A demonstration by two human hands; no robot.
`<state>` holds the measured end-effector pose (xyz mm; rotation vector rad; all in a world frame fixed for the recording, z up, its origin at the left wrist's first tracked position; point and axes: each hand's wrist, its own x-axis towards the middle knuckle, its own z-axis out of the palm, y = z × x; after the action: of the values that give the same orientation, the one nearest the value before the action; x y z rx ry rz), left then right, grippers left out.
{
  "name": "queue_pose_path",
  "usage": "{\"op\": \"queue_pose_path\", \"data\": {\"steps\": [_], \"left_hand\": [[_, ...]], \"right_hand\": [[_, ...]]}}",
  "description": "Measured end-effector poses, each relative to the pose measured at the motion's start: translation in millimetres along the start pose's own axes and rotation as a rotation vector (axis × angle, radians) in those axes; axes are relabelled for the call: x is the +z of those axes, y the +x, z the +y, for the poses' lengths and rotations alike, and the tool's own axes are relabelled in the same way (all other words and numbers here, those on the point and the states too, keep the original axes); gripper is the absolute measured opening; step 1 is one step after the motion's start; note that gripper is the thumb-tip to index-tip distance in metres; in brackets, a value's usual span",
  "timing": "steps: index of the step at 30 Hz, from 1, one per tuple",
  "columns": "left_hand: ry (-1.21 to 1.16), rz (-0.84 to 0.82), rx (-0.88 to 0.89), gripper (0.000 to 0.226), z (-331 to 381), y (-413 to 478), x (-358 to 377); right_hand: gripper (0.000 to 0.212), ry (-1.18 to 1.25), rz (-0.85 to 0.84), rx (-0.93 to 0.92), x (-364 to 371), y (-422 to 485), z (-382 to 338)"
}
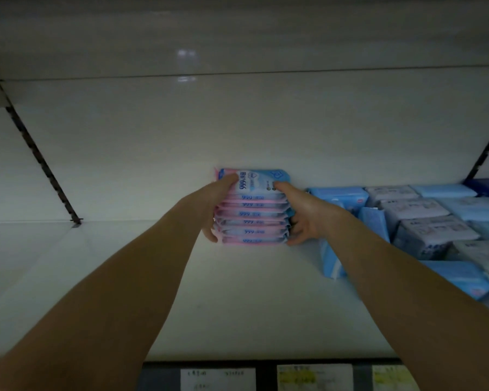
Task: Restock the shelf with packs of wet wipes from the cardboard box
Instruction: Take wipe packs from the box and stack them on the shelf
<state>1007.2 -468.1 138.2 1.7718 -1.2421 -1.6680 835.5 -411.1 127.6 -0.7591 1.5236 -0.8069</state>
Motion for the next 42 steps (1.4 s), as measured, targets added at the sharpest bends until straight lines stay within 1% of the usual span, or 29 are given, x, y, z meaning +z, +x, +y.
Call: {"op": "queue_pose_path", "data": {"steps": [2,6,9,11,13,14,16,17,18,19,20,21,22,23,25,27,29,30,31,34,35,36,38,39,40,42], "left_hand": [[0.002,0.004,-0.003,0.063,0.0,-0.9,2.8],[-0.001,0.01,0.005,0.06,0.2,-0.3,2.5],[0.045,-0.005,0.003,0.071,0.5,-1.6,-1.7],[0.079,0.008,0.006,0.078,-0.3,-3.2,-4.0],[0.094,0.055,0.04,0.082,0.0,-7.3,-6.3],[0.104,0.081,0.073,0.08,-0.3,-7.8,-6.8],[0.1,0.134,0.15,0.067,-0.2,-9.9,-7.9],[0.08,0.155,0.198,0.057,1.2,-13.6,-7.2],[0.061,0.176,0.243,0.044,3.1,-12.8,-7.1],[0.035,0.215,0.284,0.035,5.0,-14.3,-7.6],[0.025,0.268,0.316,0.041,6.9,-11.0,-8.9],[0.042,0.32,0.342,0.055,9.0,-8.1,-9.3],[0.09,0.395,0.367,0.066,11.0,-6.1,-9.6],[0.153,0.466,0.396,0.071,12.6,-7.7,-9.2],[0.225,0.534,0.454,0.063,16.7,-12.5,-6.0],[0.233,0.525,0.509,0.048,19.5,-16.1,-2.0],[0.232,0.518,0.542,0.022,18.3,-22.7,0.9],[0.236,0.51,0.54,0.019,16.9,-26.3,1.9],[0.247,0.501,0.528,0.021,15.0,-29.4,1.7],[0.245,0.52,0.491,0.039,7.5,-46.9,-1.9],[0.238,0.526,0.486,0.04,4.4,-51.4,-4.8],[0.229,0.524,0.478,0.038,0.8,-57.8,-7.9],[0.208,0.539,0.474,0.023,-7.9,-70.7,-13.3],[0.203,0.554,0.456,0.019,-13.7,-77.5,-15.7],[0.193,0.572,0.435,0.018,-19.4,-85.5,-17.8],[0.158,0.623,0.408,0.015,-31.0,-100.6,-21.9]], "right_hand": [[0.053,0.019,0.006,0.006,-1.1,-0.4,-0.2],[0.042,-0.002,0.015,-0.002,1.1,-1.8,-1.3],[0.046,-0.034,0.042,-0.002,1.9,-2.1,-3.8],[0.043,-0.093,0.076,-0.03,3.1,-6.4,-7.6],[0.035,-0.157,0.138,-0.108,3.9,-11.4,-11.4],[0.032,-0.182,0.169,-0.16,3.3,-12.7,-13.3],[0.028,-0.222,0.204,-0.265,4.9,-15.6,-17.4],[0.028,-0.254,0.219,-0.309,6.0,-16.2,-19.2],[0.035,-0.308,0.243,-0.353,7.0,-15.4,-20.7],[0.047,-0.378,0.274,-0.39,8.1,-16.4,-22.5],[0.058,-0.452,0.303,-0.413,8.7,-16.6,-23.4],[0.064,-0.517,0.329,-0.43,9.5,-17.9,-24.0],[0.066,-0.562,0.352,-0.45,10.7,-20.4,-24.1],[0.063,-0.591,0.374,-0.471,12.1,-23.9,-24.4],[0.05,-0.617,0.398,-0.524,16.2,-31.6,-25.3],[0.042,-0.635,0.404,-0.568,21.5,-40.0,-25.7],[0.034,-0.649,0.385,-0.596,26.2,-45.7,-25.5],[0.031,-0.648,0.367,-0.603,28.6,-47.3,-25.3],[0.028,-0.649,0.351,-0.61,31.0,-49.3,-25.1],[0.02,-0.673,0.302,-0.644,38.8,-54.5,-24.8],[0.017,-0.679,0.282,-0.66,42.0,-57.3,-24.7],[0.015,-0.685,0.26,-0.678,45.5,-59.9,-24.8],[0.014,-0.691,0.201,-0.707,53.5,-65.5,-22.9],[0.017,-0.693,0.163,-0.722,57.9,-68.7,-20.8],[0.02,-0.692,0.126,-0.74,62.0,-70.6,-18.1],[0.015,-0.713,0.039,-0.76,70.2,-73.0,-12.2]]}}
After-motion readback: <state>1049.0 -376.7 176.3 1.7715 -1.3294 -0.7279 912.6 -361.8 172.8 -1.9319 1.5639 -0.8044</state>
